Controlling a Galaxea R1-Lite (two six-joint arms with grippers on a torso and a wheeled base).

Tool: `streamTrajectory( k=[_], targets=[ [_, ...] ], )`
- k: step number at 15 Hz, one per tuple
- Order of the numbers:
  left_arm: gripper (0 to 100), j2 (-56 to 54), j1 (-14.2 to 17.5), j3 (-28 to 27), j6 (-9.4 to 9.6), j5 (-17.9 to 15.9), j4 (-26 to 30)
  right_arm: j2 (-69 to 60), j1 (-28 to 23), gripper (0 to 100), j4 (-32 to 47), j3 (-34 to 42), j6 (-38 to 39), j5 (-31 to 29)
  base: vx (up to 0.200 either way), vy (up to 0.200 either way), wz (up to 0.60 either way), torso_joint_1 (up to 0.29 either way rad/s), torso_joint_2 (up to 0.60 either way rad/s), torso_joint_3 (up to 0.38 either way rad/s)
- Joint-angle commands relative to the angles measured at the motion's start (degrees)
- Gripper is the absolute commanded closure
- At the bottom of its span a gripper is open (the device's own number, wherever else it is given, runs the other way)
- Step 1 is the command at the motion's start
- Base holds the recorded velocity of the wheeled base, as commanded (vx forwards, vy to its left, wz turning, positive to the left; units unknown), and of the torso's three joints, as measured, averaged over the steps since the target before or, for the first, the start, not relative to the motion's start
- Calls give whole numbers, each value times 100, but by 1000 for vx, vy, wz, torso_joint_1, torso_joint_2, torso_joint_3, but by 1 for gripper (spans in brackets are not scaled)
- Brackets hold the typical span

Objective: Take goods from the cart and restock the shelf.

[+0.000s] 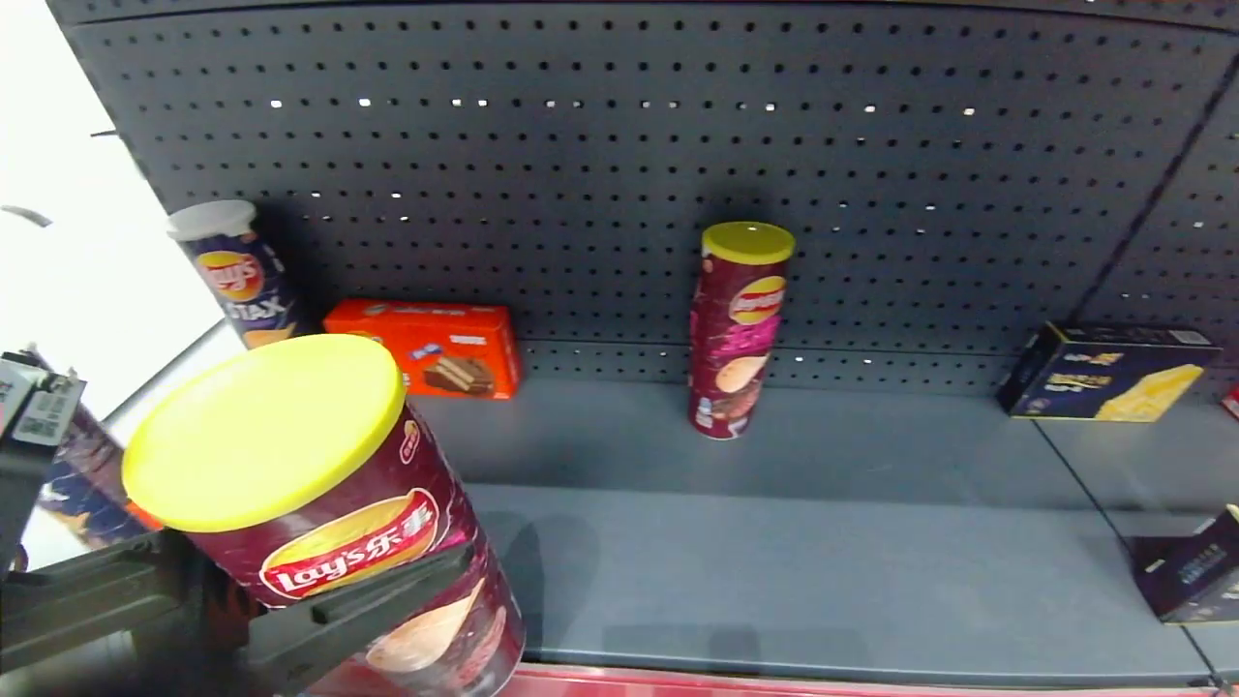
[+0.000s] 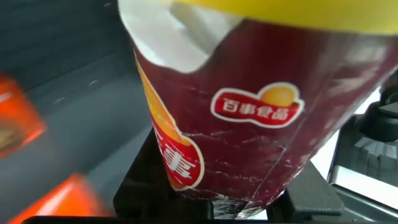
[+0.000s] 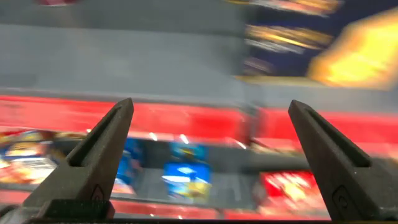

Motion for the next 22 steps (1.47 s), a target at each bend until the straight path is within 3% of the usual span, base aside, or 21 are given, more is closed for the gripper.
streamTrajectory(
  k=[1, 20, 21, 22],
  targets=[
    [100, 0, 18, 19, -1, -1, 4, 8, -9, 0, -2, 0, 9, 2, 0, 0, 0, 0, 0, 0],
    [100, -26, 44, 125, -1, -1, 4, 8, 0, 0, 7, 0, -8, 28, 0, 0, 32, 0, 0, 0],
    [100, -26, 27, 107, 26, -10, 4, 87, 26, 0, -19, -158, -79, 45, 0, 0, 0, 0, 0, 0],
    [100, -18, 27, 37, 26, -10, -5, 904, 62, 0, -2, -1239, -70, 133, 0, 0, 0, 0, 0, 0]
  ],
)
